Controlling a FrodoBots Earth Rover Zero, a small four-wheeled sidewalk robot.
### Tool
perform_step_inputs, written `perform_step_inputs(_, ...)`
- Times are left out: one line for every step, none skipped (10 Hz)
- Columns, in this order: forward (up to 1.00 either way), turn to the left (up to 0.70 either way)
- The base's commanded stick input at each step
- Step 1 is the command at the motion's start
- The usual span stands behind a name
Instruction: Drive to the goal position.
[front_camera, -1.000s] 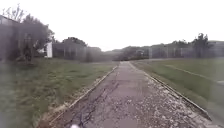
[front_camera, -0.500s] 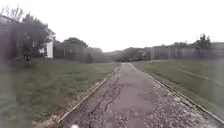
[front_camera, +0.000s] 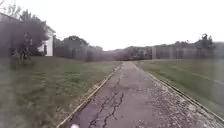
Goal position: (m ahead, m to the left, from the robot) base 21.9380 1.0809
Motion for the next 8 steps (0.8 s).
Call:
perform_step_inputs(0.70, 0.00)
perform_step_inputs(0.70, 0.00)
perform_step_inputs(0.70, 0.00)
perform_step_inputs(0.70, 0.00)
perform_step_inputs(0.70, 0.00)
perform_step_inputs(0.70, 0.00)
perform_step_inputs(0.70, 0.00)
perform_step_inputs(0.70, 0.00)
